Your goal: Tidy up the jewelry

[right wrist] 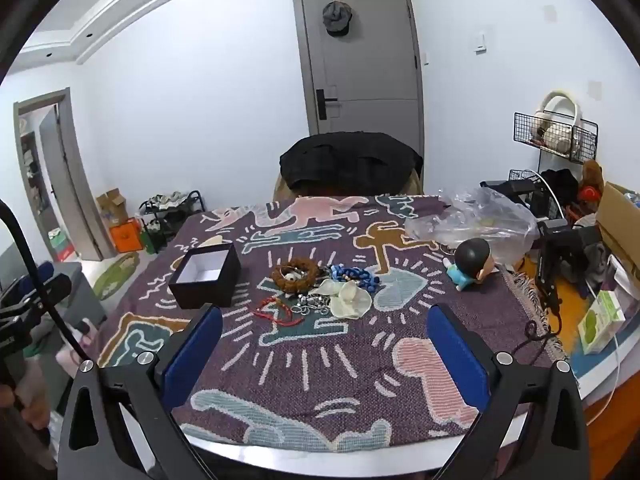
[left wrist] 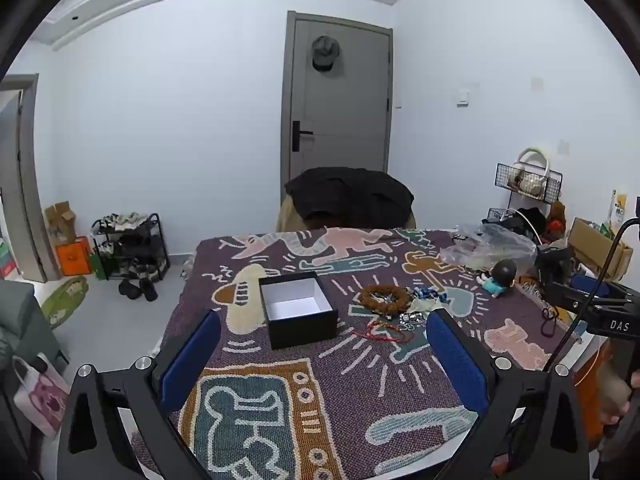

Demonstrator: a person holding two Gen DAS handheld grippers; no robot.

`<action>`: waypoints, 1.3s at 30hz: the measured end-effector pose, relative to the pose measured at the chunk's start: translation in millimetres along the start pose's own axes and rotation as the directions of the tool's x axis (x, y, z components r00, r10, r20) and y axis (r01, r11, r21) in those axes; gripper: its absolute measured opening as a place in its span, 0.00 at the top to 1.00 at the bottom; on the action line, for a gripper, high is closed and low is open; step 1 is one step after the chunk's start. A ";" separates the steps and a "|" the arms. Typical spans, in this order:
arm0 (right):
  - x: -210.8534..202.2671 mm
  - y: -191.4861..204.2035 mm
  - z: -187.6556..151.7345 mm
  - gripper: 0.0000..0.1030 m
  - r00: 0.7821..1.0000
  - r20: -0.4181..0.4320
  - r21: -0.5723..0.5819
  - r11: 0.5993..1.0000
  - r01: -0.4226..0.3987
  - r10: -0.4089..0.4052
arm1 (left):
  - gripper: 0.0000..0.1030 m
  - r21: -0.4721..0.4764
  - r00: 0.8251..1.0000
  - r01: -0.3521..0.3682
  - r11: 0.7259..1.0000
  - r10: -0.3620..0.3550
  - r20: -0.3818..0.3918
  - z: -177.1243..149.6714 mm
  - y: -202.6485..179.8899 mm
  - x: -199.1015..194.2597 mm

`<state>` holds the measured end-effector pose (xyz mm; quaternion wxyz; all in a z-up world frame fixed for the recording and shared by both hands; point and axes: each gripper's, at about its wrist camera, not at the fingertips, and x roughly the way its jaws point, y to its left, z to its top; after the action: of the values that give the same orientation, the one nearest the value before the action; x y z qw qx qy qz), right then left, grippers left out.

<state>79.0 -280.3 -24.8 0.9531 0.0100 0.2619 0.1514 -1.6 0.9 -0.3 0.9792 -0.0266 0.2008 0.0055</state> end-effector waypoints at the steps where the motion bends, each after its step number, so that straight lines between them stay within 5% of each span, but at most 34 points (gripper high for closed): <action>1: -0.2 -0.2 0.2 0.01 1.000 -0.002 0.002 1.000 0.000 0.000 | 0.00 -0.002 1.000 0.001 1.000 -0.001 0.001 -0.5 0.6 -1.3; 39: 1.1 0.1 -2.5 0.01 1.000 0.021 -0.003 1.000 0.022 -0.022 | 0.00 -0.007 1.000 0.022 1.000 -0.022 0.006 1.6 2.1 -2.8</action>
<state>78.6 -280.0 -27.5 0.9575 0.0071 0.2515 0.1411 -3.6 3.0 2.2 0.9798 -0.0322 0.1975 -0.0045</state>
